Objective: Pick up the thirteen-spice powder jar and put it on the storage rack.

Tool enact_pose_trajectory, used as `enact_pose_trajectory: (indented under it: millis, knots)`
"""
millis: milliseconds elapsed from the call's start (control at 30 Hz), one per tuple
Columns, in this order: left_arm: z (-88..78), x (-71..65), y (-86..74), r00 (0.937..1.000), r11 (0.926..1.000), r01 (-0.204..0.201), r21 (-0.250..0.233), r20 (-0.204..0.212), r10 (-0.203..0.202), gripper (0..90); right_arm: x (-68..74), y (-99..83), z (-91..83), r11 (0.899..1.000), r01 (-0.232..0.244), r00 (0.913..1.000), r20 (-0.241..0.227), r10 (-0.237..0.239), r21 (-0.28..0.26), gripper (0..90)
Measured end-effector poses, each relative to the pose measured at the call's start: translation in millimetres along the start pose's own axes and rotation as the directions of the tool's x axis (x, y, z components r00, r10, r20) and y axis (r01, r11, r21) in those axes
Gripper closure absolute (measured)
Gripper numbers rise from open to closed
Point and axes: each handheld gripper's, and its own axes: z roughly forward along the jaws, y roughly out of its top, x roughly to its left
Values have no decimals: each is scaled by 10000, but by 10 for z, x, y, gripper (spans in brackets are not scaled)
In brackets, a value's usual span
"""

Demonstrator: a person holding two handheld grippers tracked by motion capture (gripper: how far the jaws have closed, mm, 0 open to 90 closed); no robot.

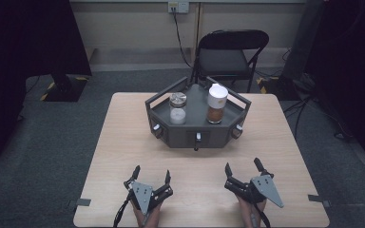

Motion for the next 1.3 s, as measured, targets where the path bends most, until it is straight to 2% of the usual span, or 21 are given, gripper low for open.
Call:
enact_pose_trajectory:
  millis: [67, 300, 467, 733, 967, 1067, 1167, 1300]
  knots:
    - [0, -2, 0, 10000, 10000, 2, -1, -12, -2, 1, -2, -37, -18, 9999, -153, 9999, 20, 153, 64, 0]
    - [0, -2, 0, 10000, 10000, 2, 0, -11, -2, 1, 20, -145, -76, 9998, -171, 9998, 102, 170, 114, 0]
    - [0, -2, 0, 10000, 10000, 1, 0, -11, -1, 1, 22, -168, -95, 9998, -6, 9999, 146, 3, 200, 0]
    - [0, -2, 0, 10000, 10000, 0, 1, -10, 0, 1, 47, -212, -141, 9996, -28, 9997, 246, 20, 293, 0]
    - [0, -2, 0, 10000, 10000, 2, -1, -10, -2, 1, 70, -240, -153, 9998, 62, 9995, 322, -69, 209, 0]
    - [-1, -2, -1, 10000, 10000, 1, -2, -10, -1, 1, 96, -247, -154, 9996, 198, 9989, 421, -205, 180, 0]
    - [-1, -2, -1, 10000, 10000, -1, -2, -9, 1, 1, 133, -297, -178, 9989, 460, 9976, 521, -455, -83, 0]
    - [-1, -1, -1, 10000, 10000, -3, -2, -7, 3, 1, 141, -308, -181, 9992, 385, 9973, 631, -376, -139, 0]
